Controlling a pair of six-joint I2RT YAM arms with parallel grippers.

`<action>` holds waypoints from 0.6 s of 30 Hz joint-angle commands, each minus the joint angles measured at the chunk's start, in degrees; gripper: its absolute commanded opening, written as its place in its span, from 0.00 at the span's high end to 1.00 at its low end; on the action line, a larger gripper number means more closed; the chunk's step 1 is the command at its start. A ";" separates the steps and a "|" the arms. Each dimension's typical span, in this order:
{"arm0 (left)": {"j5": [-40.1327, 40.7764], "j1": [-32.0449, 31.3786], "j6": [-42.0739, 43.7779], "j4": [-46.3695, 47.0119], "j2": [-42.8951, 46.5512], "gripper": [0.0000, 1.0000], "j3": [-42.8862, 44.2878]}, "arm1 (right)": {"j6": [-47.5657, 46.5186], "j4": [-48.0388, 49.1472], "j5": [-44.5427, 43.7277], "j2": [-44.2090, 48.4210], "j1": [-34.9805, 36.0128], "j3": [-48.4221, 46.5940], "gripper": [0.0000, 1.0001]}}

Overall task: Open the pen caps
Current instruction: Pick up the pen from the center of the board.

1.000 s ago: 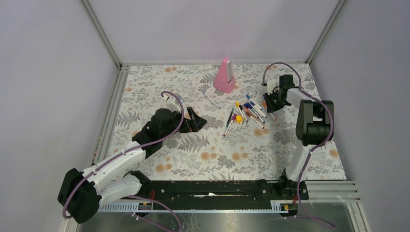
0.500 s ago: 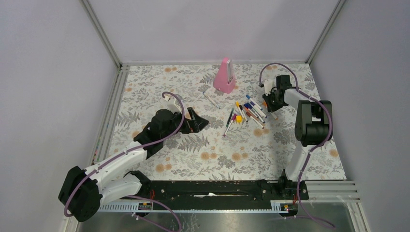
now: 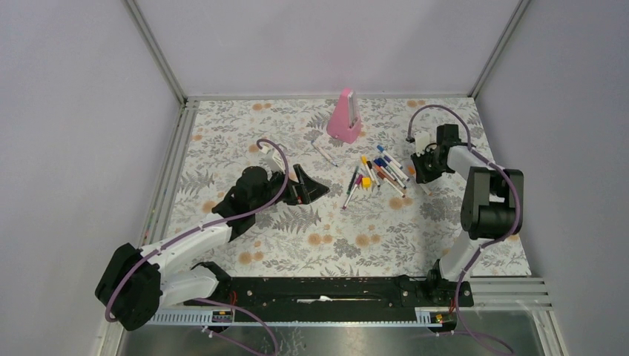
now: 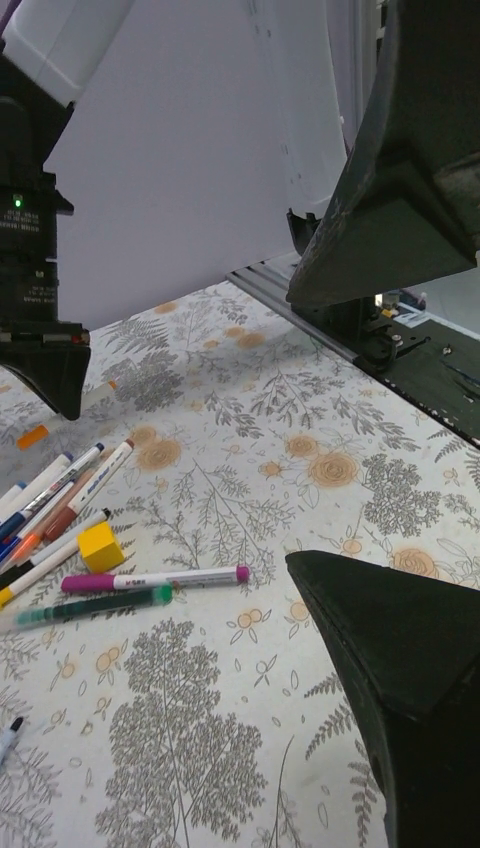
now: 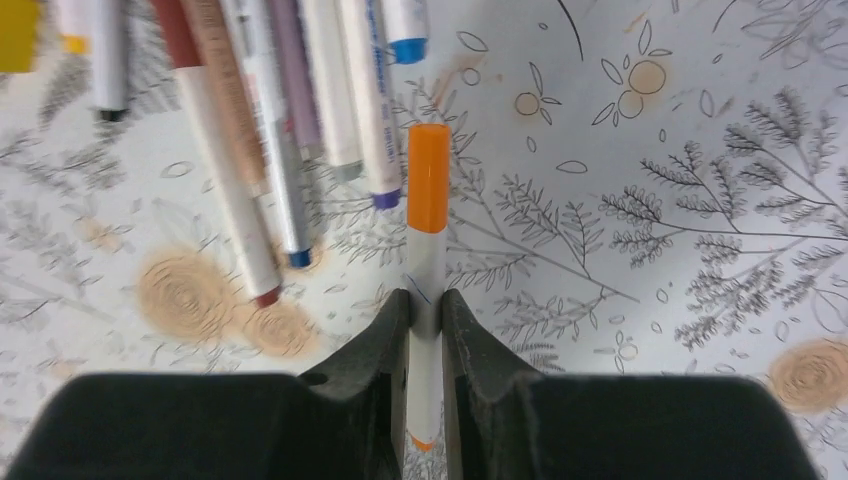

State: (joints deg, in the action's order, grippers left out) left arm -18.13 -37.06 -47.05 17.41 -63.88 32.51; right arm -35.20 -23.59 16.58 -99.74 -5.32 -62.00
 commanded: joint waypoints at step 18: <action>-0.29 -7.58 -4.42 26.89 -14.00 0.01 1.99 | -23.14 -32.86 53.00 14.47 1.76 3.25 1.00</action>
State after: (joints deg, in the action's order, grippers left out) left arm -22.79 -43.31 -52.38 34.20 -75.02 32.25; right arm -51.29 -44.91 56.73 -82.08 -4.58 -55.37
